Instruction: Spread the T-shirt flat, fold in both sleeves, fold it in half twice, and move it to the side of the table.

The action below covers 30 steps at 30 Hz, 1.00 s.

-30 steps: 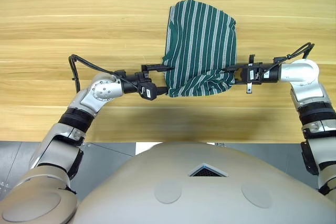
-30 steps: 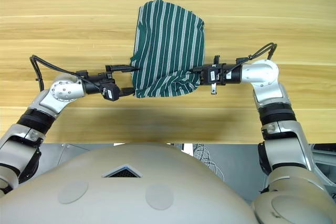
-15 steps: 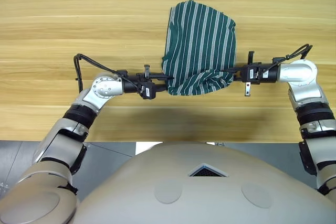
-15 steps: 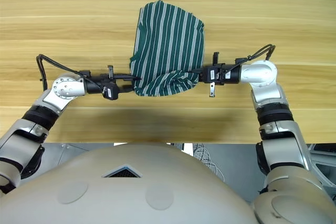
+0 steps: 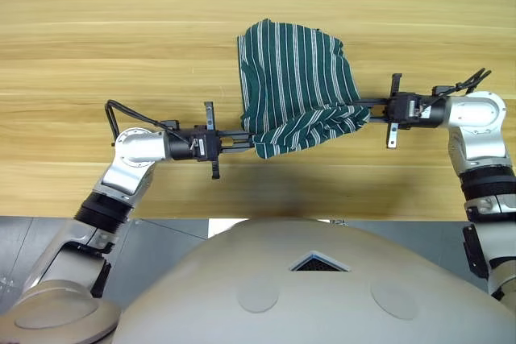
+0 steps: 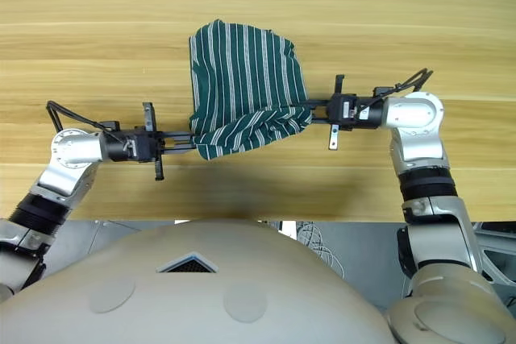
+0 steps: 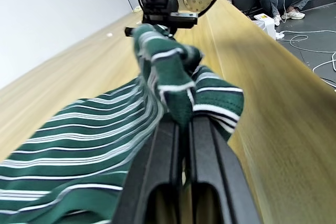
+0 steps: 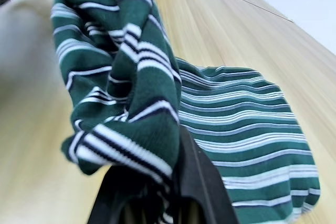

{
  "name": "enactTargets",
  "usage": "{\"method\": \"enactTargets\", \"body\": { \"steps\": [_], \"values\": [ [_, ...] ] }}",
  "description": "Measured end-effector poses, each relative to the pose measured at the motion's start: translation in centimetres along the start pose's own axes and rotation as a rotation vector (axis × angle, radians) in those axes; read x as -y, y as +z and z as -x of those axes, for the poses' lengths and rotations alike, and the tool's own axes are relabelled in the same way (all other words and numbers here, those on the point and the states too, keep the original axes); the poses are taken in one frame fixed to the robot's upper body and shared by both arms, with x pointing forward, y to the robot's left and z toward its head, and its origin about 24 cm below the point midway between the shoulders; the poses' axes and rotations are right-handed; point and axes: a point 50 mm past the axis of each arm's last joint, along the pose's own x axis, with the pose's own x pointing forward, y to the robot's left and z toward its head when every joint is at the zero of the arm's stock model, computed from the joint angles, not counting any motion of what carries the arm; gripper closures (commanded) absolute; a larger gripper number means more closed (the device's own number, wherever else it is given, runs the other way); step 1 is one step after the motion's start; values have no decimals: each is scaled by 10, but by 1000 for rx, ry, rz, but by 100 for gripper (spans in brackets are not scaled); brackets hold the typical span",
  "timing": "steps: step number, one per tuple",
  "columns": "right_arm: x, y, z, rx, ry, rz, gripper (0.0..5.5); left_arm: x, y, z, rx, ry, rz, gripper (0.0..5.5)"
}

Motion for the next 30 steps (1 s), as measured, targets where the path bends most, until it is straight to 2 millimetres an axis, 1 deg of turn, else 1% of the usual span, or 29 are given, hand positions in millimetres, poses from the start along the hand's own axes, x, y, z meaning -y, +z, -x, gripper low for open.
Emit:
{"method": "enactTargets", "body": {
  "steps": [3, 6, 8, 11, 14, 18, 21, 26, 27, 28, 30],
  "values": [
    [-4, 4, 5, 28, 39, -38, 532, -3, -3, 2, -23, 21, 24, 550],
    [-4, 3, 6, 35, 99, -83, 532, -10, -17, 1, -71, 44, 65, 550],
    [8, 4, 6, 36, 111, -96, 532, -20, -24, 0, -94, 59, 99, 550],
    [39, 5, 0, 40, 113, -117, 533, -50, -35, 6, -139, 121, 141, 550],
    [66, -2, 0, 16, 70, -192, 533, -82, -36, 4, -136, 195, 163, 550],
    [92, -4, -3, -18, 18, -247, 533, -113, -38, -4, -118, 260, 228, 550],
    [100, -8, -7, -53, -19, -290, 533, -124, -46, -7, -154, 285, 284, 550],
    [106, -14, -12, -95, -79, -342, 533, -136, -56, -15, -222, 315, 351, 550],
    [106, -15, -13, -108, -79, -348, 497, -136, -58, -15, -239, 317, 355, 550],
    [105, -17, -14, -112, -88, -358, 479, -136, -60, -16, -256, 316, 361, 523],
    [105, -20, -14, -120, -118, -370, 441, -133, -67, -15, -286, 330, 393, 491]
  ]
}}
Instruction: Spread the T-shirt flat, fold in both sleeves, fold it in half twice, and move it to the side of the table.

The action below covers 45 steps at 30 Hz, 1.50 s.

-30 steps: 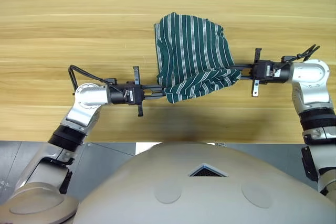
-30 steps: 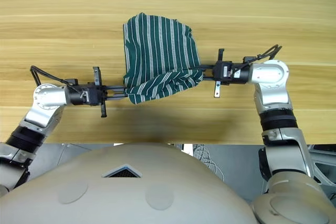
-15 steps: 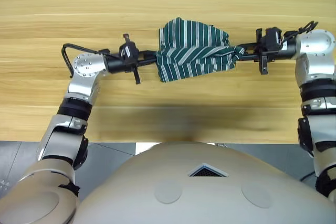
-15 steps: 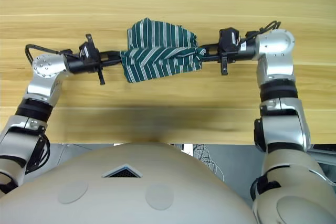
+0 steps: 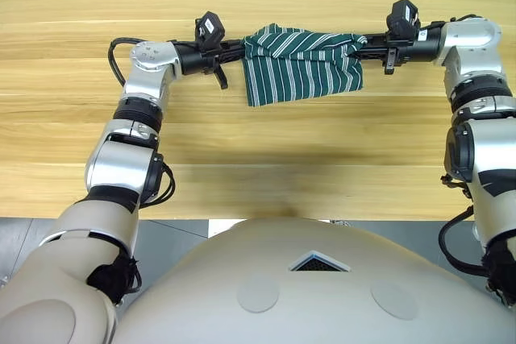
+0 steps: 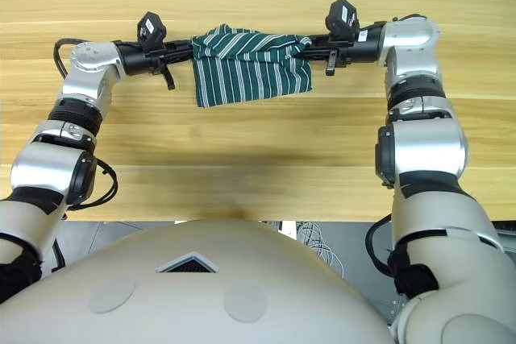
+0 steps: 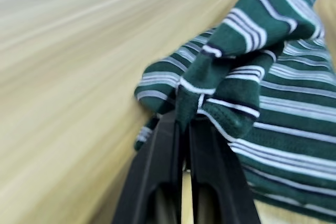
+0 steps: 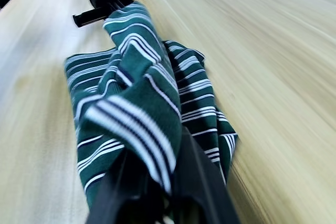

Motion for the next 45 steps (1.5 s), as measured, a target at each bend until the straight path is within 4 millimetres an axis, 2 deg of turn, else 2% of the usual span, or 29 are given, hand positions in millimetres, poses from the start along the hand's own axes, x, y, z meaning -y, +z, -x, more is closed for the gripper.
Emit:
{"method": "enactTargets", "body": {
  "steps": [4, 13, 22, 25, 28, 31, 33, 35, 38, 39, 41, 43, 45],
  "values": [
    [2, -6, 3, -16, -73, -28, 379, -3, -7, 3, -34, 32, 46, 433],
    [12, -4, 8, 3, -294, 34, 228, -9, -11, 5, 9, 95, 305, 290],
    [12, 4, 1, 46, -350, 161, 228, -21, 30, 11, 271, 111, 360, 129],
    [12, 17, -2, 141, -354, 238, 228, -26, 42, 14, 343, 161, 349, 80],
    [6, 39, -12, 256, -270, 372, 228, -27, 35, 22, 355, 248, 344, 34],
    [-3, 42, -29, 244, -169, 436, 228, -24, 26, 33, 367, 333, 300, 14],
    [-11, 41, -46, 213, -85, 468, 228, -15, 30, 35, 376, 389, 168, 14],
    [-14, 40, -53, 186, -60, 484, 228, 0, 31, 26, 365, 410, 66, 14],
    [-17, 32, -65, 124, -42, 468, 228, 34, 27, 11, 353, 436, -95, 14],
    [-18, 29, -69, 98, -42, 463, 228, 48, 24, 4, 355, 422, -119, 14],
    [-17, 25, -74, 54, -73, 466, 228, 65, 22, -1, 352, 412, -155, 14],
    [-14, 25, -79, 6, -116, 489, 228, 80, 23, -6, 355, 392, -199, 14],
    [-11, 27, -81, -23, -148, 519, 228, 88, 23, -10, 338, 378, -239, 14]
  ]
}}
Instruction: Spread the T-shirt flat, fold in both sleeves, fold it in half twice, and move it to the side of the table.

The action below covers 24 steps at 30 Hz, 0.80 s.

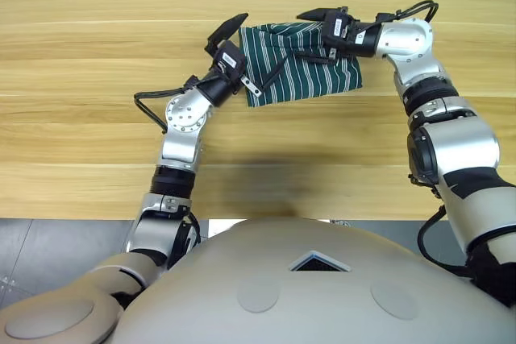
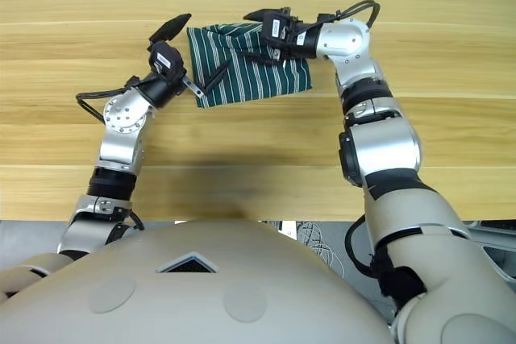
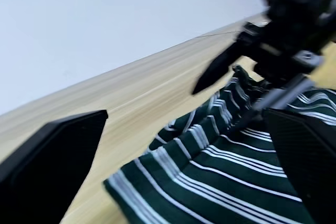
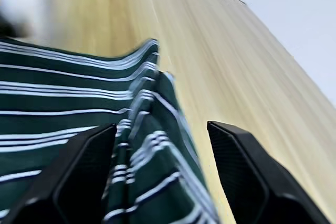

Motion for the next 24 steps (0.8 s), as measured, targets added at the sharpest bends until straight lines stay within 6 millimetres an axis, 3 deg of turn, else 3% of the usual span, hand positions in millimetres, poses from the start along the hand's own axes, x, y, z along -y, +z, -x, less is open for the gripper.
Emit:
{"method": "enactTargets", "body": {
  "steps": [5, 10, 17, 24],
  "values": [
    [0, -7, -1, -66, -56, -1, 228, 11, -2, -2, -25, -39, -64, 14],
    [7, -9, -1, -115, -119, 4, 228, 14, -32, 4, -172, -31, -151, 14],
    [19, -7, 1, -153, -198, 18, 228, 4, -43, -8, -180, -2, -211, 14],
    [20, -20, 4, -291, -265, 42, 228, 16, -41, -1, -146, -33, -224, 14]
  ]
}}
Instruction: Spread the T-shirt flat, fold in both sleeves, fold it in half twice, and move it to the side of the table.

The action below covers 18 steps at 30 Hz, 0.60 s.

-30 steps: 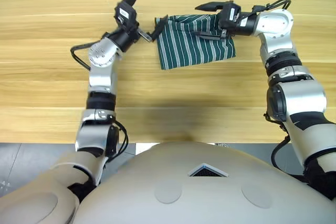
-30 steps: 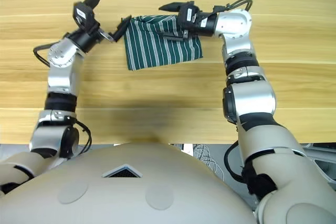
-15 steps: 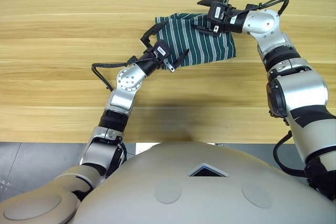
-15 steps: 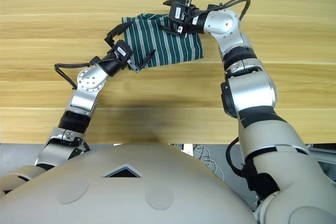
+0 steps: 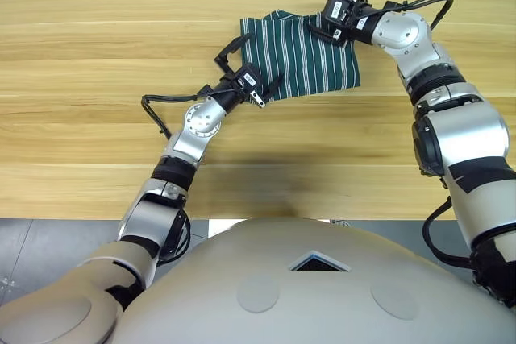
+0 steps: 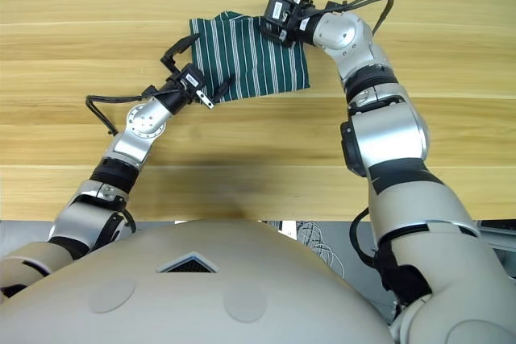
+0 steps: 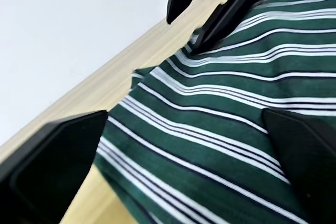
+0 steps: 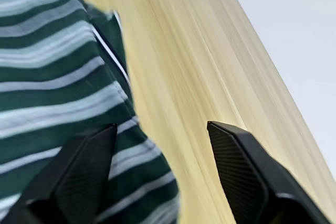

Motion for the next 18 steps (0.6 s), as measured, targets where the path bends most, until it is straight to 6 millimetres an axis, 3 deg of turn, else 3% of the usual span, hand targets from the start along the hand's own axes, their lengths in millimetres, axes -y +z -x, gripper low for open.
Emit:
{"method": "enactTargets", "body": {
  "steps": [7, 12, 15, 18],
  "values": [
    [15, -12, 6, -126, -105, 2, 228, 13, 8, 7, 37, -62, -15, 14],
    [29, -22, 19, -168, -175, -13, 228, 10, 10, 13, 34, -74, -43, 14],
    [37, -18, 26, -94, -207, -19, 228, -5, 11, 19, 20, -44, -78, 14],
    [46, 2, 31, 120, -157, -50, 228, -37, 22, 26, 59, 66, -115, 14]
  ]
}}
